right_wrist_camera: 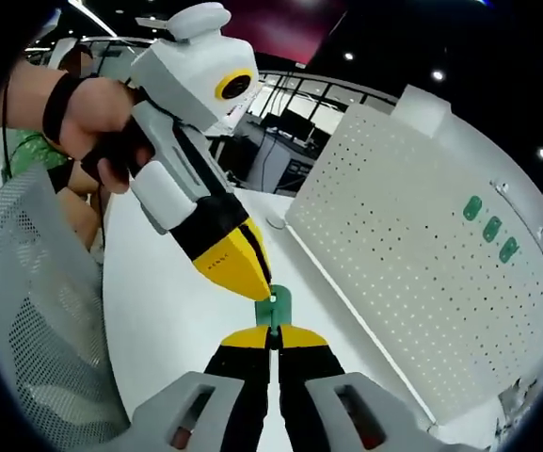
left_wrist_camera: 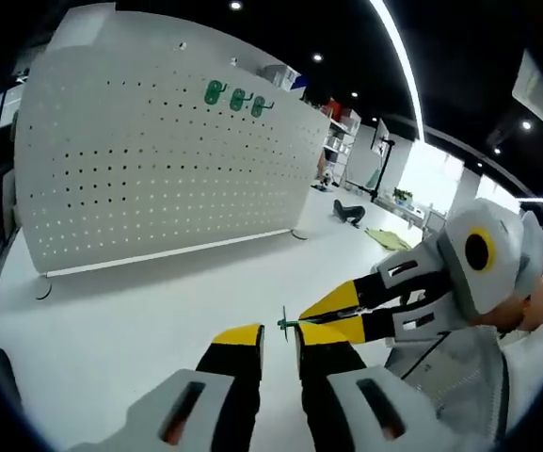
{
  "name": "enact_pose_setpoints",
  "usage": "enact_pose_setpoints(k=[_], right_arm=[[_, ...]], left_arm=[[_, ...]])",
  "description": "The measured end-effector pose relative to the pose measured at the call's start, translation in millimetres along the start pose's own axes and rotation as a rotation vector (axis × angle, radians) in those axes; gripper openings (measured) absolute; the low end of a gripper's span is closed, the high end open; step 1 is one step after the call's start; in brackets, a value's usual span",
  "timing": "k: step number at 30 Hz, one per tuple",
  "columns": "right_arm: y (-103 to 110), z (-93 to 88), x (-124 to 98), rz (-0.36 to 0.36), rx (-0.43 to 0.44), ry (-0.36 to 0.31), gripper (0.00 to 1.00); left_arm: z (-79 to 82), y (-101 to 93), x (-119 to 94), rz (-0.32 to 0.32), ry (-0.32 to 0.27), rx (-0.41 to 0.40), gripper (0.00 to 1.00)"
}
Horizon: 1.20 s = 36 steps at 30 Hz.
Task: Insert the hook assembly into the mounting plate slot until the hook locks in place.
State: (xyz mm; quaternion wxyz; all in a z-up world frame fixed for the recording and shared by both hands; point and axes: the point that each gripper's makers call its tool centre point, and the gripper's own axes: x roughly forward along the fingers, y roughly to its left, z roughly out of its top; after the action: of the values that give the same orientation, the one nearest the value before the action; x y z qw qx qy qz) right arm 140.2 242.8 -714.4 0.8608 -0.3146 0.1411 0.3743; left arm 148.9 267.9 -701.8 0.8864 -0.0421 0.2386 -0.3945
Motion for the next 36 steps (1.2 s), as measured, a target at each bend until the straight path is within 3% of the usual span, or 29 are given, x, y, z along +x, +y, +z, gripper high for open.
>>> enact_pose_setpoints(k=[2, 5, 8, 10, 14, 18, 28, 36], right_arm=[[-2.9, 0.9, -1.3, -0.011, 0.059, -0.010, 0.00], [-12.0, 3.0, -4.0, -0.052, 0.140, -0.028, 0.00], [-17.7, 5.6, -5.5, -0.074, 0.211, -0.051, 0.00], [-21.3, 6.7, -6.0, -0.083, 0.217, -0.056, 0.00], [-30.2, 9.8, -8.0, -0.110, 0.269, -0.077, 0.00], [-41.3, 13.1, -12.4, -0.164, 0.266, -0.085, 0.01], [-57.5, 20.5, -17.4, -0.197, 0.336, -0.112, 0.01], [-68.3, 27.3, -17.5, -0.217, 0.374, -0.125, 0.01]], left_arm=[[1.6, 0.5, -1.8, -0.001, -0.005, -0.002, 0.18], [10.7, 4.3, -6.4, 0.022, -0.072, 0.024, 0.23], [8.1, 3.1, -9.6, 0.022, -0.073, 0.019, 0.22], [10.9, 4.3, -11.4, 0.039, -0.109, 0.066, 0.22], [10.3, 2.7, -13.9, 0.041, -0.116, 0.062, 0.25], [10.5, -0.1, -15.8, 0.043, -0.131, 0.077, 0.27], [7.7, -6.7, -19.9, 0.038, -0.154, 0.106, 0.38], [14.6, -3.6, -31.0, 0.061, -0.209, 0.127, 0.48]])
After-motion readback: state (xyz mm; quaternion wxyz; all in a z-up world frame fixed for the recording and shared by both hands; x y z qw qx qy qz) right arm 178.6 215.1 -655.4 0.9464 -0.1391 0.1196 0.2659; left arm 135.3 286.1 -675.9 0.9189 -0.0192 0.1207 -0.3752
